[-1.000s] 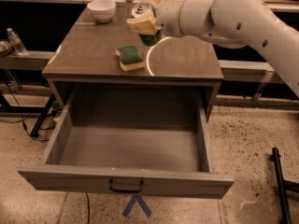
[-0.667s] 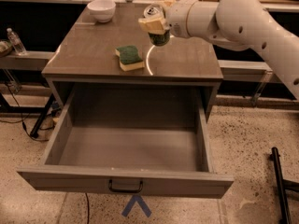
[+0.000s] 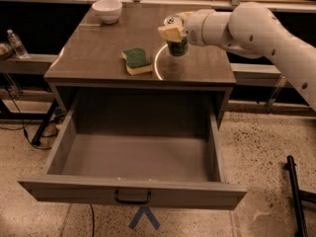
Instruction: Pick green can from top drawer and place on counter
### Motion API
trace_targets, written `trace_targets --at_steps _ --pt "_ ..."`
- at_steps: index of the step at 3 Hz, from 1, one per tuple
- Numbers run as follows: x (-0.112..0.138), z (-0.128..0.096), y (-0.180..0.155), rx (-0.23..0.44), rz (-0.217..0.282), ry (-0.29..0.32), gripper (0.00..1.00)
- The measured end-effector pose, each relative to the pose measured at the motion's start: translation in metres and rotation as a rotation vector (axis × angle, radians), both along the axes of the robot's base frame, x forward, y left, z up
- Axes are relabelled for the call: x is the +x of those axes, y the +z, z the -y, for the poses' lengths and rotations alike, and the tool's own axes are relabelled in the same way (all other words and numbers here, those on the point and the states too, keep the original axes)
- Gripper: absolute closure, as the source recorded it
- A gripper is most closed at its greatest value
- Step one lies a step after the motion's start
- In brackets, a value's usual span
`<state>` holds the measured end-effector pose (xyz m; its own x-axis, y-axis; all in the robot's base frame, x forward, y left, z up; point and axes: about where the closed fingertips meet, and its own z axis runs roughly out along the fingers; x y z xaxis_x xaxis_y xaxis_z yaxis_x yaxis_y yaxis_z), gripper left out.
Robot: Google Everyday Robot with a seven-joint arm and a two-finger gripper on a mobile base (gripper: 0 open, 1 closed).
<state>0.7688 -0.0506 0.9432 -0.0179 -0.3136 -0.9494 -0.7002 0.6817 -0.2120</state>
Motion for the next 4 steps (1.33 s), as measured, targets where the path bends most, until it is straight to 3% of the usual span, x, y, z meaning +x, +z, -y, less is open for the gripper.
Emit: trace_targets --at_steps 1,3,4 --pt "0.009 0.005 -0.018 0.002 -0.066 -0.033 0.57" --pt "0.014 0.009 -0.029 0.006 -0.113 -0.065 0.10" --pt "0.011 0.013 -0.026 0.017 -0.105 -0.080 0.00"
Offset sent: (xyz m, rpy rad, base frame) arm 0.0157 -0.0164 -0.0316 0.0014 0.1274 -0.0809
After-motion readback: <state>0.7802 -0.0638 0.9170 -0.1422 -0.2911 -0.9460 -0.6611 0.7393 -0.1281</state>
